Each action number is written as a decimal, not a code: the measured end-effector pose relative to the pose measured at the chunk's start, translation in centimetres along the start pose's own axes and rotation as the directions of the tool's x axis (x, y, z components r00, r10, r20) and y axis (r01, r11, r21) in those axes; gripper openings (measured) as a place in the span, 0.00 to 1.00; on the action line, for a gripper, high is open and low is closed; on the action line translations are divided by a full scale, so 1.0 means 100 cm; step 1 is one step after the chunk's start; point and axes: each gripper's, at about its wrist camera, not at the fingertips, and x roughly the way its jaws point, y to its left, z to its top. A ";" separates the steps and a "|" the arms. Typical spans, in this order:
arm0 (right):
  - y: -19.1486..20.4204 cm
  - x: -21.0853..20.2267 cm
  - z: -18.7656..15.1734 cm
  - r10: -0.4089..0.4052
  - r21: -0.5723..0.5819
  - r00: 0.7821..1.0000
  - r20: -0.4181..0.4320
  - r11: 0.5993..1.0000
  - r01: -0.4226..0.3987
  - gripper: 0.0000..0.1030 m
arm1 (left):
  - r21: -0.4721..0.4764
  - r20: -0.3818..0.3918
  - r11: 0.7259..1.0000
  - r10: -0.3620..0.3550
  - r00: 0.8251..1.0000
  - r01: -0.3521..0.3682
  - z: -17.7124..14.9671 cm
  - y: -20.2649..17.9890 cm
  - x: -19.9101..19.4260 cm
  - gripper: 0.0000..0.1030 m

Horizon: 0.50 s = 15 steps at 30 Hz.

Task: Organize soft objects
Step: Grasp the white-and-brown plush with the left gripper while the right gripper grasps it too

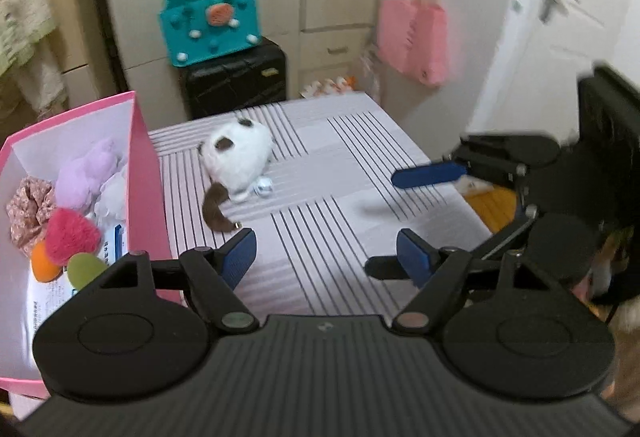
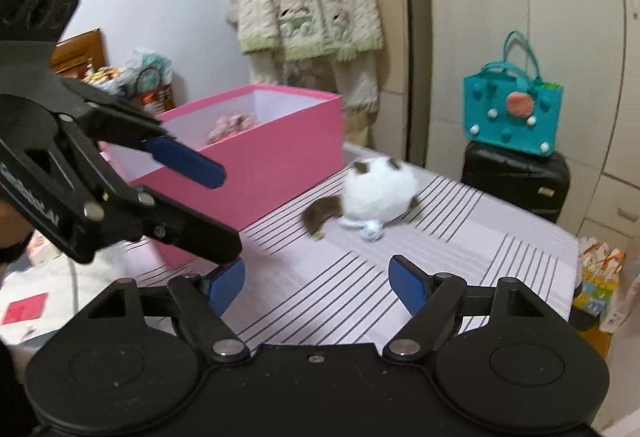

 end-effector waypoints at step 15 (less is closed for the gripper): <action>-0.038 0.080 0.010 -0.015 -0.105 0.999 0.035 0.994 0.018 0.81 | -0.172 0.128 0.981 0.110 0.986 -0.087 0.037 0.020 0.068 0.84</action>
